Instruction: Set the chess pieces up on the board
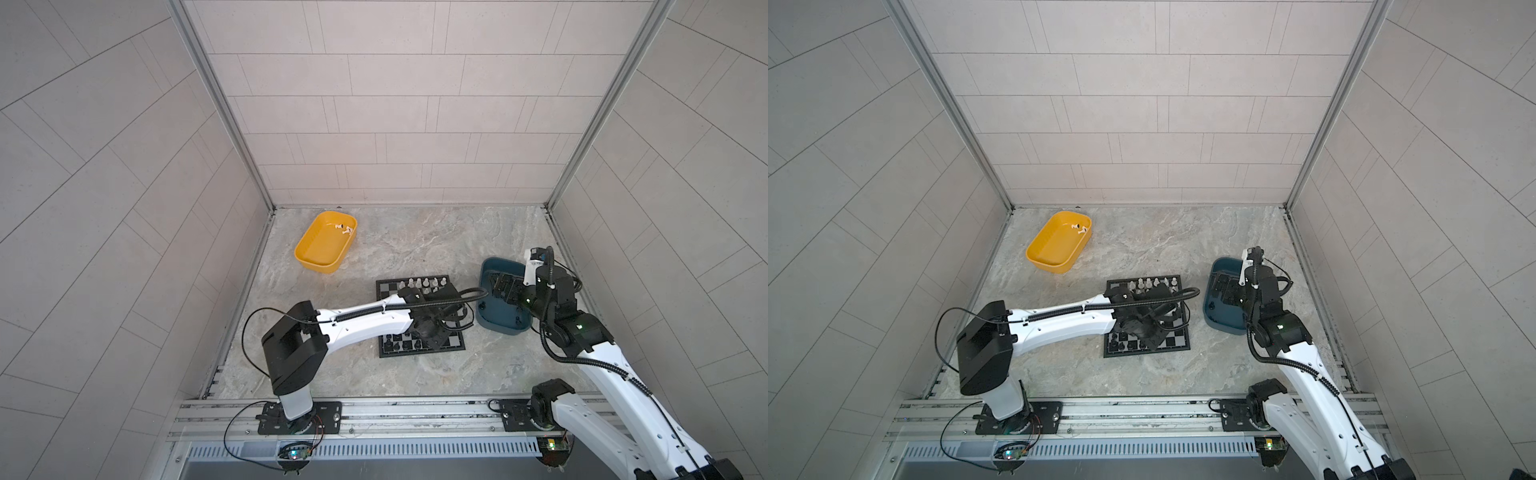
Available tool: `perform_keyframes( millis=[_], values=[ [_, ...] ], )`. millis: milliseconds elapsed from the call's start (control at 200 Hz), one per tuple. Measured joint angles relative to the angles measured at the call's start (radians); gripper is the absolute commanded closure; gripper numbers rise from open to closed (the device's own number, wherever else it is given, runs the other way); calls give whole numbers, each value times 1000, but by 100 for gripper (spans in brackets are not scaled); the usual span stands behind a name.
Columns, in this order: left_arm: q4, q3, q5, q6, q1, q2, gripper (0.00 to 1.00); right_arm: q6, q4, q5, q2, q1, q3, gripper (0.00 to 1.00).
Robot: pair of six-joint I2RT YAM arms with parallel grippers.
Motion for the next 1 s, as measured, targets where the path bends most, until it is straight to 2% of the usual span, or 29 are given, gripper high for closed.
perform_keyframes(
  millis=[320, 821, 1001],
  values=[
    [35, -66, -13, -48, 0, 6, 100, -3, 14, -27, 29, -11, -8, 0],
    [49, -90, -26, -87, -4, 6, 100, -4, 18, -38, 40, -18, -11, 0],
    [49, -90, -26, -90, -5, 6, 95, -6, 21, -38, 45, -18, -11, 0]
  ],
)
